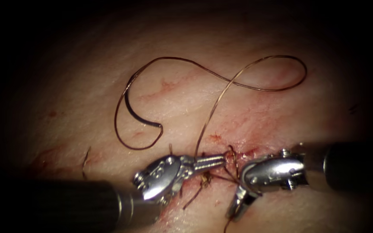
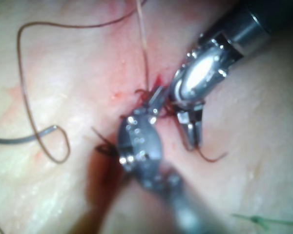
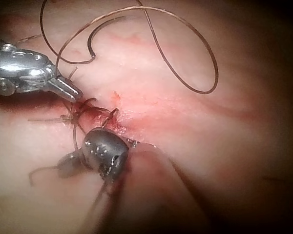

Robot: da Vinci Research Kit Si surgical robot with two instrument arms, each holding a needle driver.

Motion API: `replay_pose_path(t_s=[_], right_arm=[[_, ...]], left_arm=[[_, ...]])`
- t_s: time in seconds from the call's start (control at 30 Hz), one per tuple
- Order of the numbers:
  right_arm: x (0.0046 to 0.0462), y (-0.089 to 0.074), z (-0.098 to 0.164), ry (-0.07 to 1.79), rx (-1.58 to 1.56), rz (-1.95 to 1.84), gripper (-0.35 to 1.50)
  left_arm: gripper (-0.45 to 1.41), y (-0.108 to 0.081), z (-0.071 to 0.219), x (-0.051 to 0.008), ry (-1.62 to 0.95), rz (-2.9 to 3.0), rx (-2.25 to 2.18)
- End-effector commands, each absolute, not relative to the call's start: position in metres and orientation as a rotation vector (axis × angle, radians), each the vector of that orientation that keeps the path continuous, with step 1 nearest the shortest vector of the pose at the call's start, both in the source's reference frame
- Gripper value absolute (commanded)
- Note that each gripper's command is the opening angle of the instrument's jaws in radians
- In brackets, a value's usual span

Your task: Wound Closure

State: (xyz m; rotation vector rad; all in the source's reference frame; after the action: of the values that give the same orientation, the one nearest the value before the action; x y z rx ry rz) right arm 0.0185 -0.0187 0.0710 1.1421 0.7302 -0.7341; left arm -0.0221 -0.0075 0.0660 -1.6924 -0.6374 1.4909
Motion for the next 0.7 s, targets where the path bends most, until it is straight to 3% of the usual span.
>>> replay_pose_path(t_s=[0.03,0.7], right_arm=[[0.0191,-0.0194,0.0714,0.775,1.111,-0.728,-0.35],[0.0135,-0.0105,0.0704,1.174,0.876,-0.263,-0.35]], left_arm=[[-0.45,-0.0080,0.0665,-0.0226,-0.639,1.488,-1.689],[-0.45,-0.0095,0.0663,-0.0216,-0.633,1.497,-1.685]])
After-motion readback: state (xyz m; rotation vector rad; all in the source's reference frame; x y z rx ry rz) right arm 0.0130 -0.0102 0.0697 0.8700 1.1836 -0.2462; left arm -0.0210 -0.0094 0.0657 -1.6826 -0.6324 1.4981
